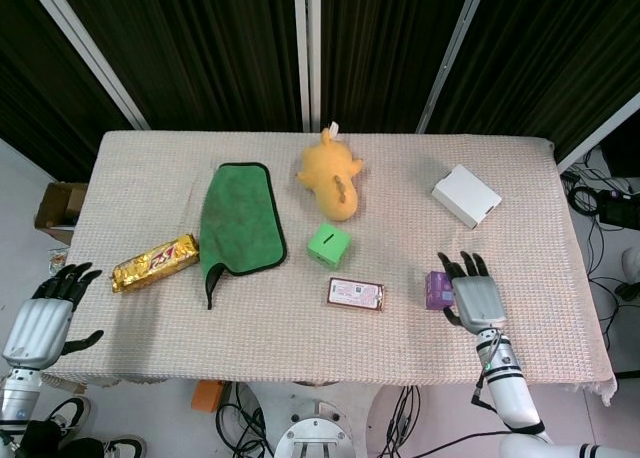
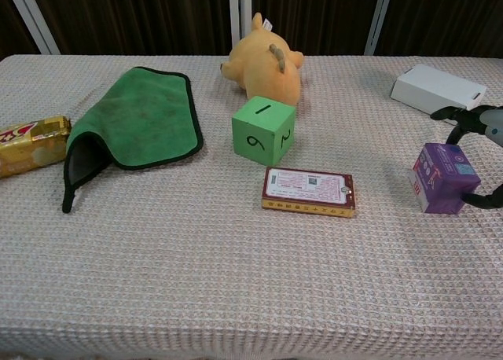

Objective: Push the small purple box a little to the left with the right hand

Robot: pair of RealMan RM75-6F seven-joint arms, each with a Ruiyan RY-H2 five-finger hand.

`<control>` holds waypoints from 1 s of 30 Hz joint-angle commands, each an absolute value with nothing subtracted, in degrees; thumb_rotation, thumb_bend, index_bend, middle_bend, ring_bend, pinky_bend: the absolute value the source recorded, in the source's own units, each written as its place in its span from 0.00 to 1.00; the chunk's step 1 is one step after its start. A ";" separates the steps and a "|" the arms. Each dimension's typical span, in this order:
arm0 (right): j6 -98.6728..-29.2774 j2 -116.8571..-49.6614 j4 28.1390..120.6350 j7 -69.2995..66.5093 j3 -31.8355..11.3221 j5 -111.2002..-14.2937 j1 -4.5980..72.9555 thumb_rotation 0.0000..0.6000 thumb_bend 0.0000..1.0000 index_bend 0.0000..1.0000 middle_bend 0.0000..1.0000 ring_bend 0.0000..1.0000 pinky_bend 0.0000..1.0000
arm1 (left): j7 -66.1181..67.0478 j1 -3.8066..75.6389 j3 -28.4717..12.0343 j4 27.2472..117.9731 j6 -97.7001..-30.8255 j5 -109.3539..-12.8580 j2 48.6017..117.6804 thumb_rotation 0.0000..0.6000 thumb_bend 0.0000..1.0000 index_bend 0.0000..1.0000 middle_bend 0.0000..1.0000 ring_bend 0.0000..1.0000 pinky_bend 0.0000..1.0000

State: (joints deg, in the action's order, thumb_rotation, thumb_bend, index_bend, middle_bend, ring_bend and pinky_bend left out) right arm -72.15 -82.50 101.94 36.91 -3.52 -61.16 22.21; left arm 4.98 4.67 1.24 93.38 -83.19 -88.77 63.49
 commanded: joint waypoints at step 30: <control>-71.30 -83.74 101.88 32.91 -3.37 -66.76 23.67 1.00 0.31 0.00 0.49 0.07 0.00 | 4.66 4.79 1.09 93.20 -82.90 -88.34 63.28 1.00 0.12 0.17 0.11 0.08 0.23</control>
State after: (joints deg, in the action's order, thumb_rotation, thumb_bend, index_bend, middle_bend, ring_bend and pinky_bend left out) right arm -71.61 -83.97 102.02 34.77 -3.53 -64.79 23.55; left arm 4.66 4.79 1.10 93.20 -82.90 -88.35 63.28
